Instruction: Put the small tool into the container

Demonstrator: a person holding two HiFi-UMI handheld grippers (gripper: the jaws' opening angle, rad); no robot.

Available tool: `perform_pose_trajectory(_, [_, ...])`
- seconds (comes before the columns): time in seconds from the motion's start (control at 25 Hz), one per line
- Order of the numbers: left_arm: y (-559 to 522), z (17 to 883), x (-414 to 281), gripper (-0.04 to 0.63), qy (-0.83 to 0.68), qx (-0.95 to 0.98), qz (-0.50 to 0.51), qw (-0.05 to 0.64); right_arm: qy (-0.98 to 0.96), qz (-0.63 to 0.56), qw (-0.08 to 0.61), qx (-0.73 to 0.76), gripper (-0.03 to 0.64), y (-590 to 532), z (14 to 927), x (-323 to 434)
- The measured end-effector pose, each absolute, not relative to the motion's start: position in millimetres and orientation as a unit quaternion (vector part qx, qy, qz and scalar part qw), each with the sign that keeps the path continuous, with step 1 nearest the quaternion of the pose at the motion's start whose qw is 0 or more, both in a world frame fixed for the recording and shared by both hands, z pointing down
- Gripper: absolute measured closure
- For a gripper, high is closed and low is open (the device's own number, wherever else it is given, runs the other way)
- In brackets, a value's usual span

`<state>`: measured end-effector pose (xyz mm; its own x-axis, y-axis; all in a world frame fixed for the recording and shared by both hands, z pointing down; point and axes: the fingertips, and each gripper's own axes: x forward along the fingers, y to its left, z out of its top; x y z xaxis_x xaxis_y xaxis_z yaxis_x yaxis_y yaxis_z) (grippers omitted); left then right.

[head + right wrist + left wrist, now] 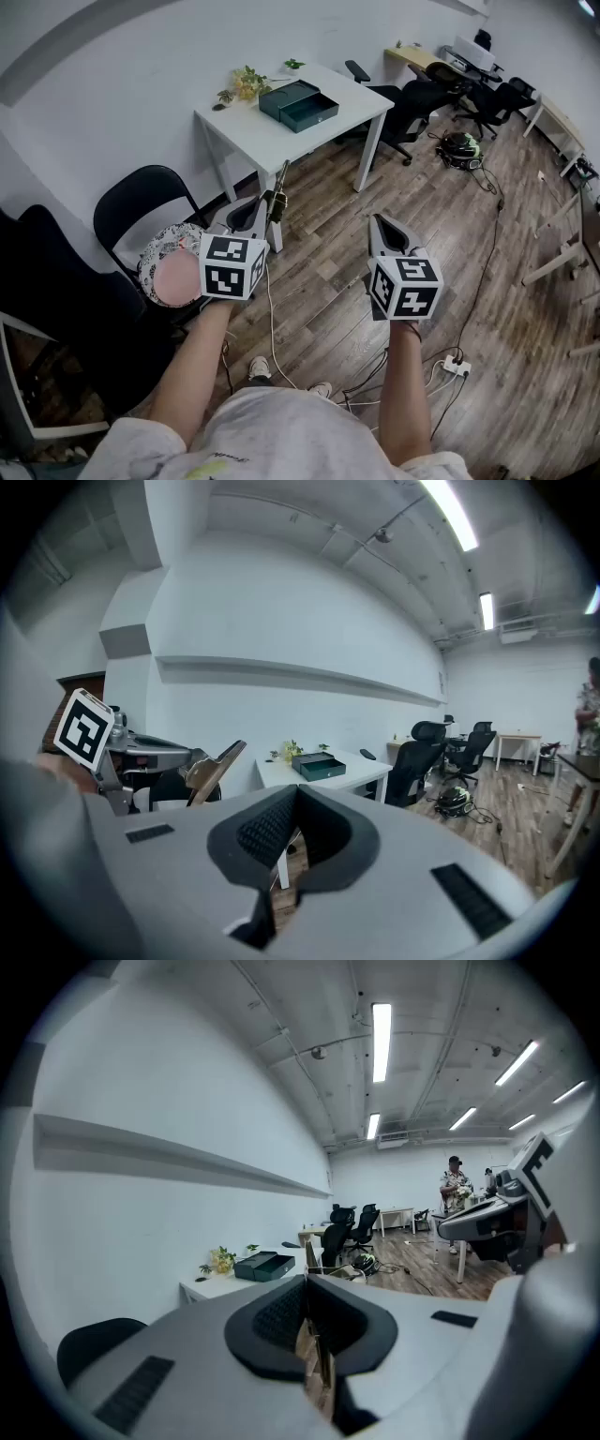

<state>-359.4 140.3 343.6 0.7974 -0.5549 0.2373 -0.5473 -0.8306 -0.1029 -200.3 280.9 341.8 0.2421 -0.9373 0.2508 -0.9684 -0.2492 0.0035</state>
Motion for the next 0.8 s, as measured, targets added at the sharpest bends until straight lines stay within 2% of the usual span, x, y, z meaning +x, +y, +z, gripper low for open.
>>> perform_pose_trajectory(0.8, [177,343,-324,0.592,0.299,-0.944,-0.138,0.020,-0.623,0.105,0.060,0.773,0.612,319,351,-164])
